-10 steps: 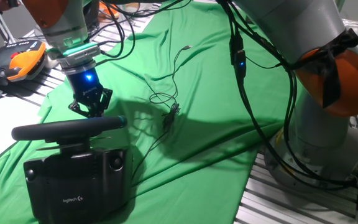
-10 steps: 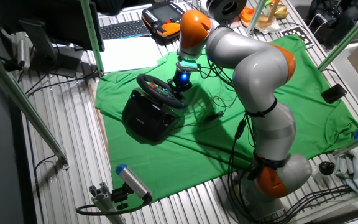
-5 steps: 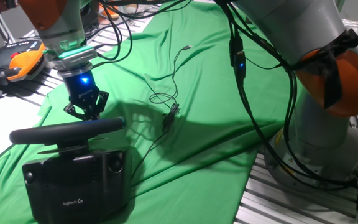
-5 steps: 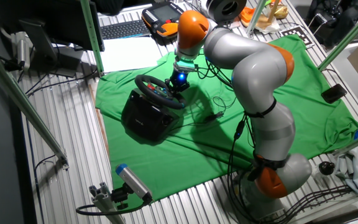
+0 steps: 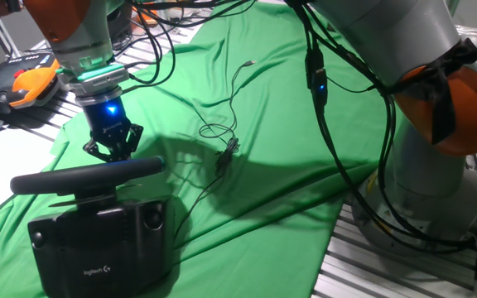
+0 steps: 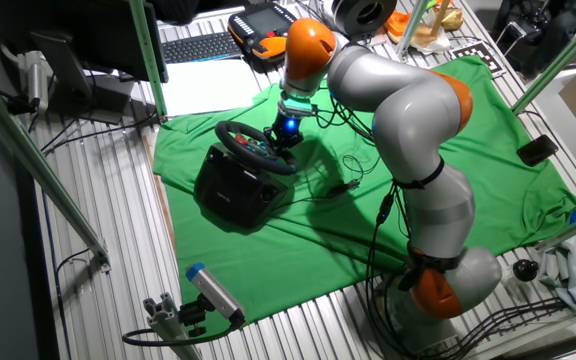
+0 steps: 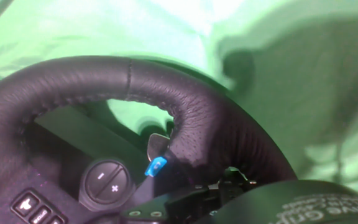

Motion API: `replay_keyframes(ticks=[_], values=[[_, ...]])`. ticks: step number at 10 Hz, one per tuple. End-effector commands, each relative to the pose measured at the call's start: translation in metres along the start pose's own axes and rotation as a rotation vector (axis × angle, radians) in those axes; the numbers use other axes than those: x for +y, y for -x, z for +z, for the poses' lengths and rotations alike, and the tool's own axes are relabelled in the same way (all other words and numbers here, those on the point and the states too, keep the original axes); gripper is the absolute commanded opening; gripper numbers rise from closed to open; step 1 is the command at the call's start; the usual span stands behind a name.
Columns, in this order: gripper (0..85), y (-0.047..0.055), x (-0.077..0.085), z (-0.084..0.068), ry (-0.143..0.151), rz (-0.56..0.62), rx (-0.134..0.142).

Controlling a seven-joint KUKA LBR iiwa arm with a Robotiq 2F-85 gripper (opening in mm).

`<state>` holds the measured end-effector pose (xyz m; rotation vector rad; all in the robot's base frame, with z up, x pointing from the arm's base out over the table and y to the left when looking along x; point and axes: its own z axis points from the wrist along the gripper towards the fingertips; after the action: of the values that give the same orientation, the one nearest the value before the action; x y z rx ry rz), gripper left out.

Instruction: Rotate the steering wheel 90 degrees counterclockwise

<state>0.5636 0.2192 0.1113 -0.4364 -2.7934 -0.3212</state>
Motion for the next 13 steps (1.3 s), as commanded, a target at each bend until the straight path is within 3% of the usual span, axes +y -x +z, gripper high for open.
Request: replay_keyframes(ticks=[1,8,11,13], values=[[0.0,0.0022,-0.0015,-0.0013,0.0,-0.006,0.0],[0.0,0.0054,-0.0007,0.0007,0.057,-0.009,-0.012],[0.0,0.0041,0.0,0.0011,0.054,-0.007,-0.01],[0.0,0.0022,-0.003,-0.0072,0.019,-0.007,-0.003]])
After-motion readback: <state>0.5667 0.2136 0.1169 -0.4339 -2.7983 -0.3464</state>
